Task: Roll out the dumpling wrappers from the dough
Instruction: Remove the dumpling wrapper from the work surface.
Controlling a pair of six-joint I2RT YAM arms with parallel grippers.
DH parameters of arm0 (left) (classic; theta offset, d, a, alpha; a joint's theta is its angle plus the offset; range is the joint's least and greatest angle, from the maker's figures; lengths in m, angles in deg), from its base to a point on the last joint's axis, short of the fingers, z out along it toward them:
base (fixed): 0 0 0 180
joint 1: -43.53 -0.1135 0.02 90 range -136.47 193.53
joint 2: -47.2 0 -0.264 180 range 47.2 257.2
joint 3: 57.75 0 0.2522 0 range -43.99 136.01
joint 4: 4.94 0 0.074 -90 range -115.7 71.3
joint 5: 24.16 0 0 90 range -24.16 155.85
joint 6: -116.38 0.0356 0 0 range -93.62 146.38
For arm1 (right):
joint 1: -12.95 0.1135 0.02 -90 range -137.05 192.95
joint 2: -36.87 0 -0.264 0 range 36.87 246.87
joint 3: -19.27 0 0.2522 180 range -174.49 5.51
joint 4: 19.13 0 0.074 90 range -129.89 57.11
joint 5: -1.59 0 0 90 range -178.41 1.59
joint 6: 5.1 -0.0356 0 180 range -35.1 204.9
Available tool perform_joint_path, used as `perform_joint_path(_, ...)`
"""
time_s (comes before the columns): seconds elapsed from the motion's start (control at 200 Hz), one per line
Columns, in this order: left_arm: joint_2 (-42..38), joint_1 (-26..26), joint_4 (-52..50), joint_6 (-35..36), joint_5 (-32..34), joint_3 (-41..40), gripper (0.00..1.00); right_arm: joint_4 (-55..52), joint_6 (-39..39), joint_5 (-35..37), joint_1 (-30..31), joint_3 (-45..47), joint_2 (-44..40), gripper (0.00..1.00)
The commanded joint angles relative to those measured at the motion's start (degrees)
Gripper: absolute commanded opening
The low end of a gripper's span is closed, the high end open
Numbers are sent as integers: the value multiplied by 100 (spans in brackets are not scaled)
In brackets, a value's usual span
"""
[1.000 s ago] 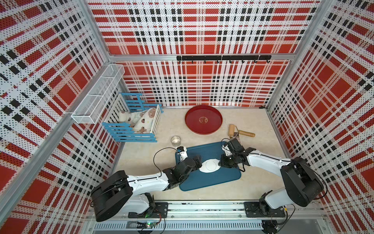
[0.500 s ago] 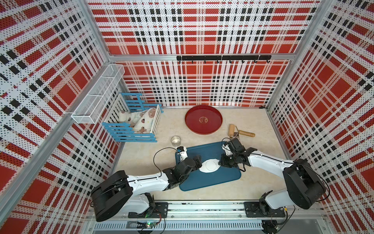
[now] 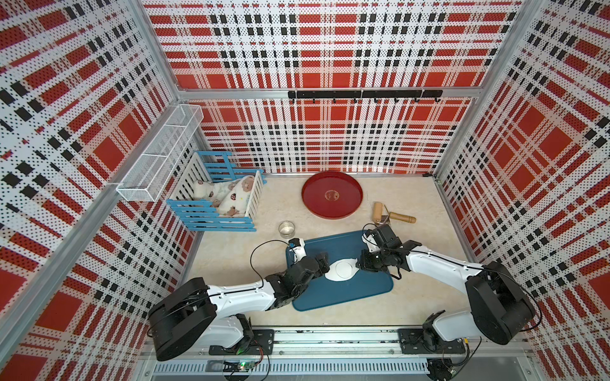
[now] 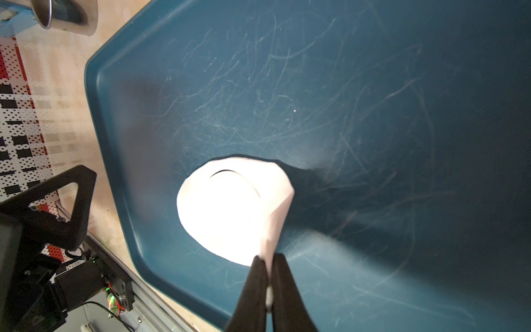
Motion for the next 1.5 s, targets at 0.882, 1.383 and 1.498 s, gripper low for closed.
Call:
perform_joint_path(0.882, -33, -9, 109, -33, 52, -83, 87, -113, 115, -12, 360, -484, -226, 9)
perform_joint_path(1.383, -58, -13, 127, -42, 67, -124, 87, -114, 41, -21, 578, -550, -208, 9)
perform_joint_path(1.498, -65, -9, 131, -50, 69, -133, 87, -98, 9, -22, 624, -557, -199, 9)
